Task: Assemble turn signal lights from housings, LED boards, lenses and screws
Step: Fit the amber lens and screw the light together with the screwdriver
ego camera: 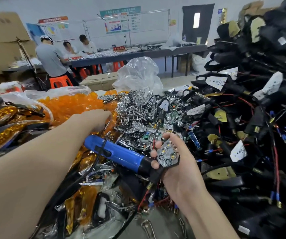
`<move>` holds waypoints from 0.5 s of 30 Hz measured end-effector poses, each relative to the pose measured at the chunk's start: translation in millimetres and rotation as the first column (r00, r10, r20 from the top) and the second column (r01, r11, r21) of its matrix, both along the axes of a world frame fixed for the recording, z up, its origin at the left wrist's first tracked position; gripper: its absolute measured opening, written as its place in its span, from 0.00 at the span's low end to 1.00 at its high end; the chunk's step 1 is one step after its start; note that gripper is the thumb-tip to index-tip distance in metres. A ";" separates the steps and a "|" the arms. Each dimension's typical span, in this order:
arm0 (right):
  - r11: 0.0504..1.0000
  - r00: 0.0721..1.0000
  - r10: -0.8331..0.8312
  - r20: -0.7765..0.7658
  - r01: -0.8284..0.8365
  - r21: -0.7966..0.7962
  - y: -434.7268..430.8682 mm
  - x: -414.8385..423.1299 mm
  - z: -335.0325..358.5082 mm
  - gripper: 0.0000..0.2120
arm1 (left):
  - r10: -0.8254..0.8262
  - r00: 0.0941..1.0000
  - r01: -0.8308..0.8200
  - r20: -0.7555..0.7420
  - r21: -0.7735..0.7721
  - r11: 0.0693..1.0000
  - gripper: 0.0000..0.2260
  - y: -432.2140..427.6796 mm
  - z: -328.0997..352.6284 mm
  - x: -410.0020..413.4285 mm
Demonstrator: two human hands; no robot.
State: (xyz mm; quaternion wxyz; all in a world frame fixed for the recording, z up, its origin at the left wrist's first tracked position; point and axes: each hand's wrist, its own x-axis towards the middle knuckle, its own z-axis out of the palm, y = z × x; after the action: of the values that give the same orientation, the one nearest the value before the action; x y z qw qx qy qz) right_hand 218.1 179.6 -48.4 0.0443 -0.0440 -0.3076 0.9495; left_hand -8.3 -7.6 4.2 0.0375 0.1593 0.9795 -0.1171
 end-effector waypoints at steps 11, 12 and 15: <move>0.998 1.000 0.000 -0.002 0.000 0.056 -3.1 10.6 1.7 0.06 | -0.057 0.960 0.080 -0.274 0.074 0.994 0.11 -13.2 33.8 41.7; 0.998 1.000 0.000 -0.003 0.001 0.069 -3.7 12.6 1.9 0.06 | -0.044 0.962 0.079 -0.269 0.121 0.989 0.11 -15.0 34.3 47.6; 0.996 1.000 0.004 -0.003 -0.004 0.092 -5.8 19.3 3.3 0.08 | 0.013 0.963 0.072 -0.268 0.305 0.950 0.10 -21.0 28.9 62.6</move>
State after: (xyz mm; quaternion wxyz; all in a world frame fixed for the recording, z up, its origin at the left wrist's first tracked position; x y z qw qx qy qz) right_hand 237.4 173.8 -45.2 0.0448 -0.0397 -0.3512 0.9344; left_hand 54.3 -28.5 33.2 -0.1220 0.1606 0.9793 0.0181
